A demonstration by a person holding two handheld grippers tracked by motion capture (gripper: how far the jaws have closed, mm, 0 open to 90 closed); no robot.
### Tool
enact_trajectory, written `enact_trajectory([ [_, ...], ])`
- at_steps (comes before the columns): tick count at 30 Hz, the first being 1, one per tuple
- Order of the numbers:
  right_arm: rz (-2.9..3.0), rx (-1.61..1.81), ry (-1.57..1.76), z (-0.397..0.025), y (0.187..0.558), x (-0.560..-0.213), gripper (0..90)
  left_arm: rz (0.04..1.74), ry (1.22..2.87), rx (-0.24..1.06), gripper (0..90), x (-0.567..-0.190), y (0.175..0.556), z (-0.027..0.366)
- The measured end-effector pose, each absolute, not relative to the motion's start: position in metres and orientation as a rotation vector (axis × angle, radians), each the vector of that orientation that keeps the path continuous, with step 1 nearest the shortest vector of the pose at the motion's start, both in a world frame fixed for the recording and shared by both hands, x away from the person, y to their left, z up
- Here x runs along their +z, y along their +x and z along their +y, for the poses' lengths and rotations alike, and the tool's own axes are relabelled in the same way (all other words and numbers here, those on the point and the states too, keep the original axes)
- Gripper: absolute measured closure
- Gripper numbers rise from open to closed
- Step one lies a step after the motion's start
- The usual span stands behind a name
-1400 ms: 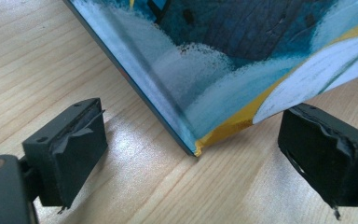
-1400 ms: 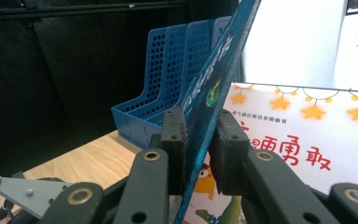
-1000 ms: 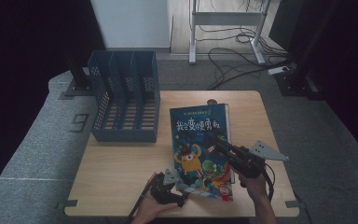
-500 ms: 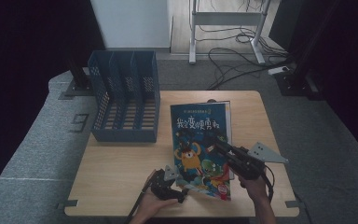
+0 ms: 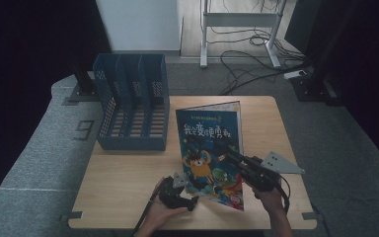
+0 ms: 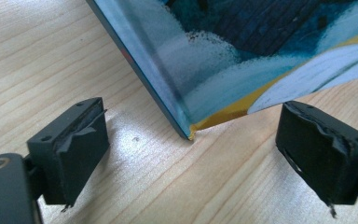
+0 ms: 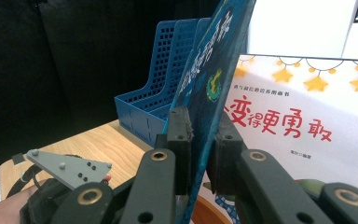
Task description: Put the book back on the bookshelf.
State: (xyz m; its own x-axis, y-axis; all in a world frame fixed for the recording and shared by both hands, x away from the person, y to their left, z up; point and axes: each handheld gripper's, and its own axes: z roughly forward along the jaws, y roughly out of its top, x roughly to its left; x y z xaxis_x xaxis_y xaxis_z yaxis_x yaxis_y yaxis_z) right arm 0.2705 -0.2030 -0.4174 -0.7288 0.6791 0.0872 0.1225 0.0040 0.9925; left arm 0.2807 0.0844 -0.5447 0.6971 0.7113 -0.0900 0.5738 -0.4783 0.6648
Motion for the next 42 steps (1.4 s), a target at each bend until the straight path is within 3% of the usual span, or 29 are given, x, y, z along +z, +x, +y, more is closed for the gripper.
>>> enact_trajectory([
  [16, 1.867, 1.779, 0.824, -0.205, 0.273, -0.419, 79.9, 0.956, 2.163, 0.214, 15.4, -0.536, 0.275, 0.094],
  [42, 1.874, 1.775, 0.720, -0.207, 0.265, -0.414, 81.2, 1.014, 2.124, 0.346, 14.2, -0.543, 0.284, 0.075],
])
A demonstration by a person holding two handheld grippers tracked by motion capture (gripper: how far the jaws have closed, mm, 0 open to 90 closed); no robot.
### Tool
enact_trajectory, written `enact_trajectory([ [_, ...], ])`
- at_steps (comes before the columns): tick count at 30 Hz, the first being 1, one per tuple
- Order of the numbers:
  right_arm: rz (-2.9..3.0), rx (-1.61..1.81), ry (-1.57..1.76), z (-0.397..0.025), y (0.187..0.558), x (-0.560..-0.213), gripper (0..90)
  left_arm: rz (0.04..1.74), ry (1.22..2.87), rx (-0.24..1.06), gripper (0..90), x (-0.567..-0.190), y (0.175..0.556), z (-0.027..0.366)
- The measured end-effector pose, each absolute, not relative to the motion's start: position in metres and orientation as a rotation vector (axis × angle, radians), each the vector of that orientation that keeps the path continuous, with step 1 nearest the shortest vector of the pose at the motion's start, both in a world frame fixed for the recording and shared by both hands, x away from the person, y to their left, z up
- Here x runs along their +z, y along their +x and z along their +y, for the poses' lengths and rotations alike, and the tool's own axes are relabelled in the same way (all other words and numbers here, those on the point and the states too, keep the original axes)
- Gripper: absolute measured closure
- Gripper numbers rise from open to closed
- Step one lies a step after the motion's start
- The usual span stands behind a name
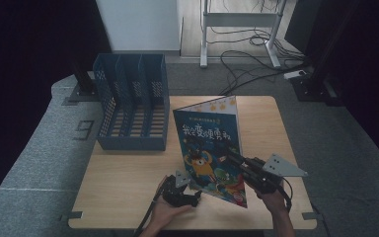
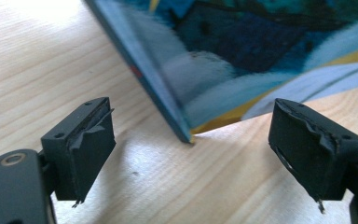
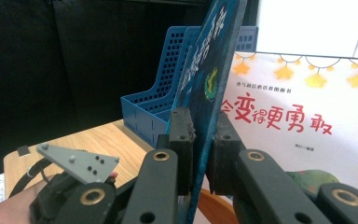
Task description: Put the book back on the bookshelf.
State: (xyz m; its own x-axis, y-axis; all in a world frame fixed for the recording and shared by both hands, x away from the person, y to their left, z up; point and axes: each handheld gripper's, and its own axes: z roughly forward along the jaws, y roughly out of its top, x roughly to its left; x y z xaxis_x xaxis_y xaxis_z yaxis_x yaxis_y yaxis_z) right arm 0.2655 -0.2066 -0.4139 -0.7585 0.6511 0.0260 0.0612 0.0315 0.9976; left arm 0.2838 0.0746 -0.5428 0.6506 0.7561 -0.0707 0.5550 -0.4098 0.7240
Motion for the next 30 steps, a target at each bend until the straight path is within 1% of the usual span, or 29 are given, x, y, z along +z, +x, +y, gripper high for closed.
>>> enact_trajectory([
  [6, 1.885, 1.787, 0.726, -0.210, 0.268, -0.415, 81.3, 1.005, 2.121, 0.323, 15.8, -0.543, 0.285, 0.076],
  [9, 1.886, 1.786, 0.720, -0.210, 0.268, -0.415, 81.1, 0.984, 2.154, 0.294, 17.6, -0.543, 0.285, 0.075],
  [11, 1.887, 1.786, 0.721, -0.210, 0.268, -0.415, 81.1, 0.960, 2.202, 0.297, 17.8, -0.546, 0.282, 0.070],
  [17, 1.885, 1.797, 0.729, -0.211, 0.269, -0.416, 81.2, 0.986, 2.194, 0.342, 17.6, -0.547, 0.283, 0.067],
  [25, 1.884, 1.800, 0.722, -0.210, 0.269, -0.416, 81.1, 0.999, 2.214, 0.350, 14.6, -0.547, 0.287, 0.065],
  [30, 1.880, 1.791, 0.716, -0.210, 0.270, -0.417, 80.9, 1.024, 2.213, 0.369, 14.6, -0.547, 0.296, 0.065],
])
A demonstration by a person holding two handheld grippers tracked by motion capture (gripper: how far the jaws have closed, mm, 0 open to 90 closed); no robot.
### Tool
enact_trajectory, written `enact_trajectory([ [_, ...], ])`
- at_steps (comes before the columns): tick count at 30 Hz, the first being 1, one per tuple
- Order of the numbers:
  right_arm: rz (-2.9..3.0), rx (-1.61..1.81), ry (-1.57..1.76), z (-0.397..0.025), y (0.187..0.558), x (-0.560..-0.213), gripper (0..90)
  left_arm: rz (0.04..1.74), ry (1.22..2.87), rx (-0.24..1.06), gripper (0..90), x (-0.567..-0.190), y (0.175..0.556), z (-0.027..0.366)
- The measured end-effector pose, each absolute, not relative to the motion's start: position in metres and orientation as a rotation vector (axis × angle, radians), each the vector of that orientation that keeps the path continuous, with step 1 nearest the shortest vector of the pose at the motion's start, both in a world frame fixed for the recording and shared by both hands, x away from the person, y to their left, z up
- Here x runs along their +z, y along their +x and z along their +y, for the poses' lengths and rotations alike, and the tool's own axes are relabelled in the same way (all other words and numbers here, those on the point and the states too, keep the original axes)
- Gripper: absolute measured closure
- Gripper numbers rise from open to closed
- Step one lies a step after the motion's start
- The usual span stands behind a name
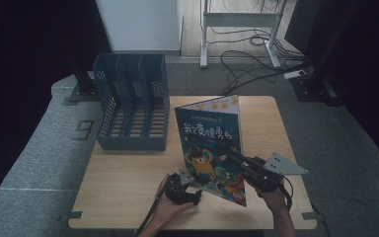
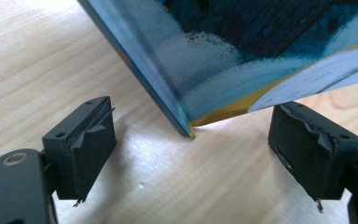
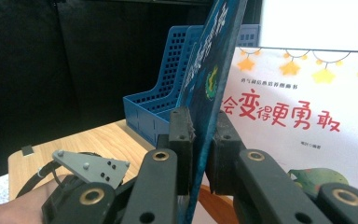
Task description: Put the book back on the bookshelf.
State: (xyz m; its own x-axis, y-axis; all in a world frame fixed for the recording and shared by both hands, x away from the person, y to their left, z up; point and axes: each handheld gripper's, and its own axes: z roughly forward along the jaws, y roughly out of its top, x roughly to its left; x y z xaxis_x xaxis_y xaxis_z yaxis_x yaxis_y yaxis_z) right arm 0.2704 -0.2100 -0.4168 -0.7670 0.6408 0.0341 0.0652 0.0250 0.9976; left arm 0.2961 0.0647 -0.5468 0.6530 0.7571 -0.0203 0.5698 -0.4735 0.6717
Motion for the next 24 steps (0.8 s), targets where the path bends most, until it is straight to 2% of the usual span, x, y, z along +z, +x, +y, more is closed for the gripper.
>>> enact_trajectory([
  [17, 1.894, 1.734, 0.703, -0.211, 0.272, -0.420, 82.3, 1.075, 2.184, 0.398, 15.3, -0.547, 0.316, 0.060],
  [19, 1.908, 1.729, 0.704, -0.215, 0.273, -0.421, 82.3, 1.082, 2.180, 0.387, 18.6, -0.546, 0.316, 0.063],
  [24, 1.911, 1.745, 0.716, -0.223, 0.277, -0.426, 81.0, 1.059, 2.173, 0.394, 19.9, -0.541, 0.313, 0.071],
])
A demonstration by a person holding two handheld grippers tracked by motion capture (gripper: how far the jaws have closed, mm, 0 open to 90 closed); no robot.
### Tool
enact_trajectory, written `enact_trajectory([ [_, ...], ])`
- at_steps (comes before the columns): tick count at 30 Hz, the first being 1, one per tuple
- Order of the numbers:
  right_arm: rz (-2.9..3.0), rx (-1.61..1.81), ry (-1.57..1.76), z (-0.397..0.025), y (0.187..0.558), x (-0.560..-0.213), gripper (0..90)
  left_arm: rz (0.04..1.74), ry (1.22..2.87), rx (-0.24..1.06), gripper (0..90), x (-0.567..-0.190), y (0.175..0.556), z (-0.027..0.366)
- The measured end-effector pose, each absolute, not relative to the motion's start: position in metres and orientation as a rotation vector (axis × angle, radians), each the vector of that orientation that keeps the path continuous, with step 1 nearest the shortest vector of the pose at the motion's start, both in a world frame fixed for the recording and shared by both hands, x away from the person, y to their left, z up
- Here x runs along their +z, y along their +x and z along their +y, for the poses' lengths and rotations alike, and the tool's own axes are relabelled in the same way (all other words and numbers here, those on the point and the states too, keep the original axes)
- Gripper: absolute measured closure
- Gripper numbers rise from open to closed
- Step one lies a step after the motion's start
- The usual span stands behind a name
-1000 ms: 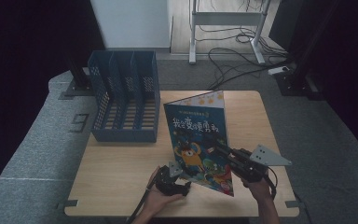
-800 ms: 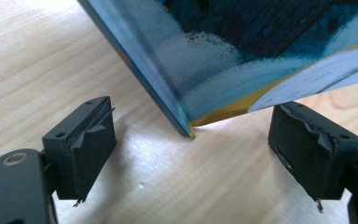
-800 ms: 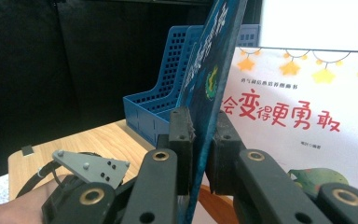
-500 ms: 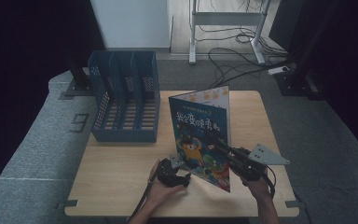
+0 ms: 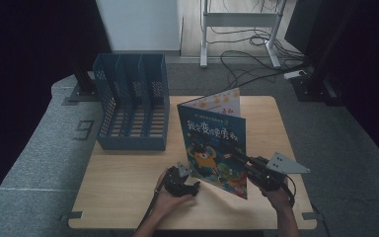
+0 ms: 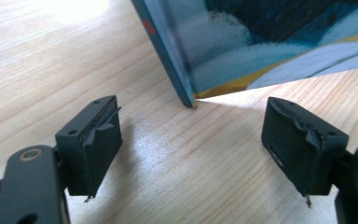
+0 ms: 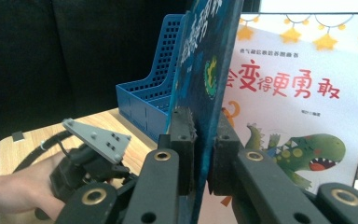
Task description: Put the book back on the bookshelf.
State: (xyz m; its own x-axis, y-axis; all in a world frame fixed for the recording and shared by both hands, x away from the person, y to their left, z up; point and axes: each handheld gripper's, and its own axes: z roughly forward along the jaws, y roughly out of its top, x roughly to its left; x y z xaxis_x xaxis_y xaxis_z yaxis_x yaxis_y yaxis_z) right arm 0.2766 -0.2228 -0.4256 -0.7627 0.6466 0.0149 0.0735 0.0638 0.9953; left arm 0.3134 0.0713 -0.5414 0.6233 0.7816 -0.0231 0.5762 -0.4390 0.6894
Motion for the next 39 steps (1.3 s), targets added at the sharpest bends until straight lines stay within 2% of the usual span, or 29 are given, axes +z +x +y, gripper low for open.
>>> enact_trajectory([
  [13, 1.909, 1.759, 0.755, -0.241, 0.284, -0.438, 77.2, 0.926, 1.971, 0.455, 21.1, -0.494, 0.322, 0.089],
  [20, 1.917, 1.772, 0.755, -0.249, 0.287, -0.444, 76.1, 0.873, 1.906, 0.427, 20.7, -0.476, 0.335, 0.090],
  [39, 1.924, 1.739, 0.843, -0.263, 0.295, -0.457, 67.2, 0.754, 1.889, 0.422, 24.8, -0.453, 0.339, 0.071],
])
